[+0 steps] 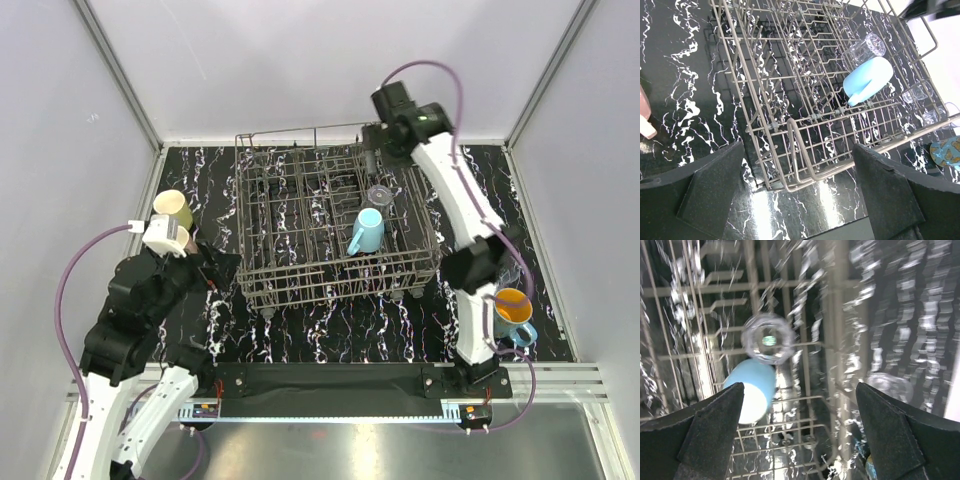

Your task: Load the cups into the dish rack

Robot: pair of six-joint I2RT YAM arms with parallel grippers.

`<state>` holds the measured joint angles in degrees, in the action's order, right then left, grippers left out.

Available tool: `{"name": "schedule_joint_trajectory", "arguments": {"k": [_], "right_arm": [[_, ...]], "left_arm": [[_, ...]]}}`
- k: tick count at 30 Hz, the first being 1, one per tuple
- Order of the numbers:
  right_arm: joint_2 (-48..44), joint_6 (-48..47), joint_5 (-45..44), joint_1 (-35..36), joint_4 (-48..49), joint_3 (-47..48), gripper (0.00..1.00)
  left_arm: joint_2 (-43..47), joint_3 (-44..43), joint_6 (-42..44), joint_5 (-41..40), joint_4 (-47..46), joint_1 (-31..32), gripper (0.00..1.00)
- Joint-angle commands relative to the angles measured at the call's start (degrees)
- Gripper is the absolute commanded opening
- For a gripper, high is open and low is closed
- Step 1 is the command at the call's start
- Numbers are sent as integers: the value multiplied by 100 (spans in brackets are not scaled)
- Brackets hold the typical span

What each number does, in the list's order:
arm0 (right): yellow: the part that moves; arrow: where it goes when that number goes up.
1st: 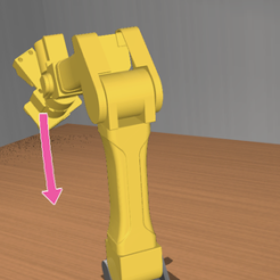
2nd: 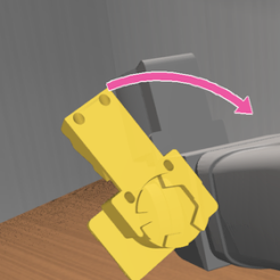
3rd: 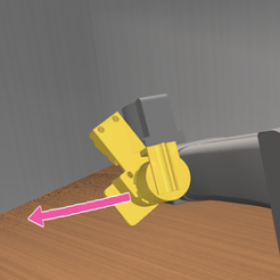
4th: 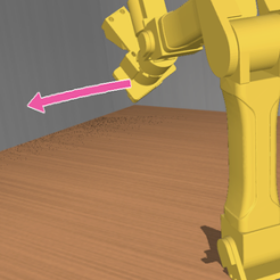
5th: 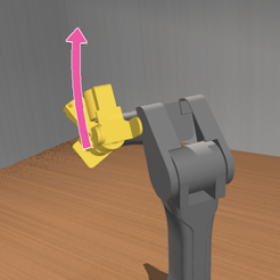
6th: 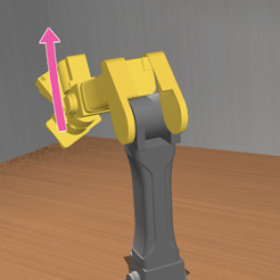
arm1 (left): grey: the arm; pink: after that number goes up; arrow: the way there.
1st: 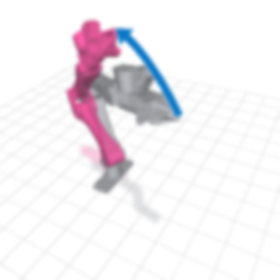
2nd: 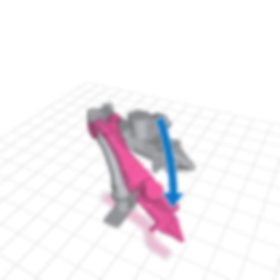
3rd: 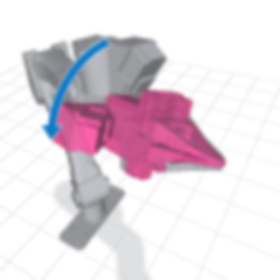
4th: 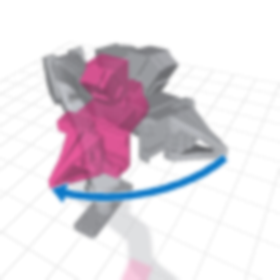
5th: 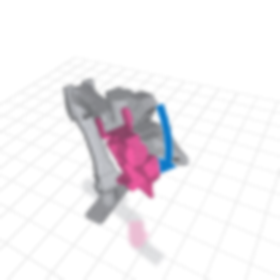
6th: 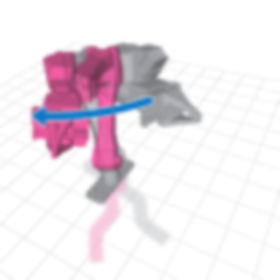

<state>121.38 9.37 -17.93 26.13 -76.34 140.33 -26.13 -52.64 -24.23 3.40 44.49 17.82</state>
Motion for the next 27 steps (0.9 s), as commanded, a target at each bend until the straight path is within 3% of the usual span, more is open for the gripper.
{"name": "schedule_joint_trajectory", "arguments": {"k": [1, 6, 12, 17, 20, 23, 25, 27], "right_arm": [[-1403, 197, -956, -369, 382, -347, 100], [-2556, 399, -897, -1776, 945, -1815, 100], [-2831, 593, -1, -3366, 1357, -3282, 99], [-2629, 785, 492, -3808, 1998, -4398, 94], [-2313, 944, 501, -3861, 2009, -4585, 88], [-2189, 1023, 528, -3887, 2183, -4804, 79], [-2189, 1058, 641, -3887, 2324, -4962, 64], [-2163, 1085, 738, -3887, 2413, -5077, 59]], "left_arm": [[-173, -36, -99, 213, -239, 19, 95], [-270, 105, -135, 539, -388, 19, 94], [-427, 149, -126, 925, -485, 19, 94], [-569, -88, -3, 1022, -327, 19, 96], [-542, -229, 15, 1014, -222, 19, 99], [-481, -299, 15, 1048, -169, 19, 99], [-481, -326, 15, 1066, -134, 19, 99], [-507, -387, 23, 1093, -63, 28, 99]]}}
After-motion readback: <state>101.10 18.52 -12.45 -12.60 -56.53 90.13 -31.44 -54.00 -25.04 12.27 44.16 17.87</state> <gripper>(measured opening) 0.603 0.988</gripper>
